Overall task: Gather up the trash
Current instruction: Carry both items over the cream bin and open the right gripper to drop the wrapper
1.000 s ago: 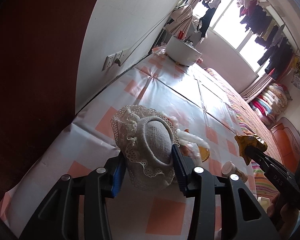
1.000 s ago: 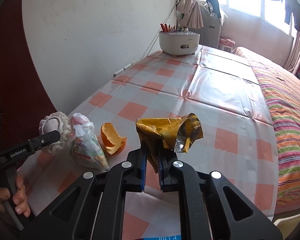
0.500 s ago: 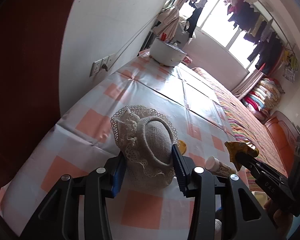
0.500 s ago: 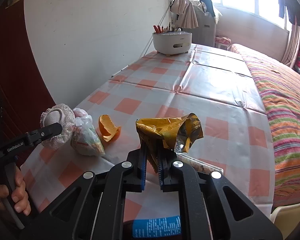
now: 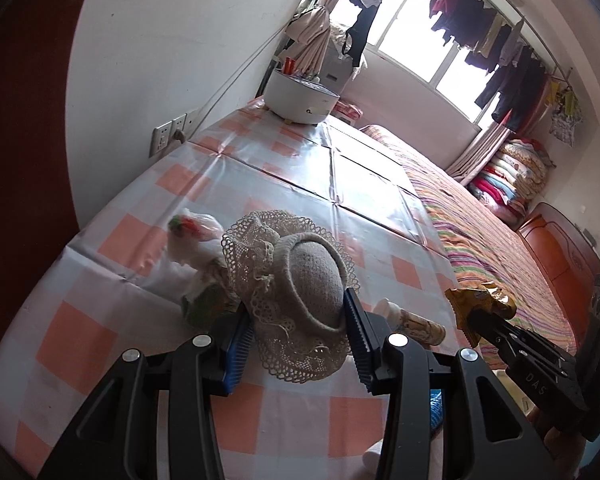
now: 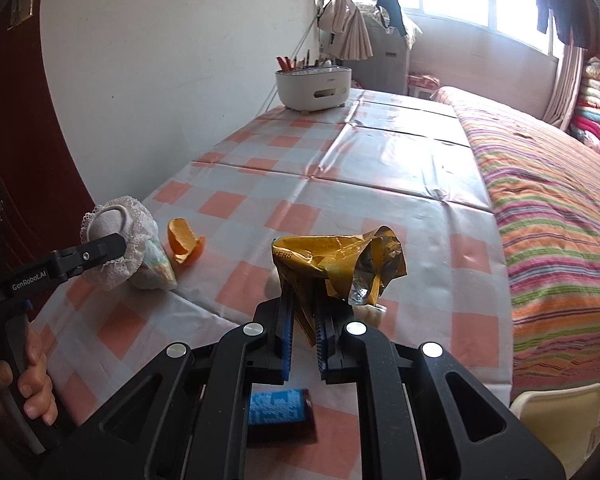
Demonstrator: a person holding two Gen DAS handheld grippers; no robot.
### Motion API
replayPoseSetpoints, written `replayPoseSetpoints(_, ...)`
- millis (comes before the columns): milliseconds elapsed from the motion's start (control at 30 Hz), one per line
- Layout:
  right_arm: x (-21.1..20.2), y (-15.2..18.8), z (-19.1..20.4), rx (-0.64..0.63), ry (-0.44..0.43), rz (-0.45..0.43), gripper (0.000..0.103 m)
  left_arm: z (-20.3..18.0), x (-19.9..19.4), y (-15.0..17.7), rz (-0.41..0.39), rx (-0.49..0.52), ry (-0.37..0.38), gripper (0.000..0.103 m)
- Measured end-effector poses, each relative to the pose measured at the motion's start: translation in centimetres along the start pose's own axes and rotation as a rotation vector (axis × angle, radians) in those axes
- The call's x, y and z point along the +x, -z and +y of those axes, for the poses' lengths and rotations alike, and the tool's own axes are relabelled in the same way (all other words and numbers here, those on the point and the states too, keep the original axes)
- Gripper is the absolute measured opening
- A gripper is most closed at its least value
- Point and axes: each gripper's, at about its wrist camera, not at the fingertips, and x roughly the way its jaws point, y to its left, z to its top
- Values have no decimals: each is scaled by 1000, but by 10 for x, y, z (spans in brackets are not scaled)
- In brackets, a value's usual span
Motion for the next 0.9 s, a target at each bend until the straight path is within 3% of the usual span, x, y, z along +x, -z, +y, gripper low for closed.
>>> replayPoseSetpoints(900,-61,53,-96,123,143,-18,9,-95,26,29,53,115,117,42)
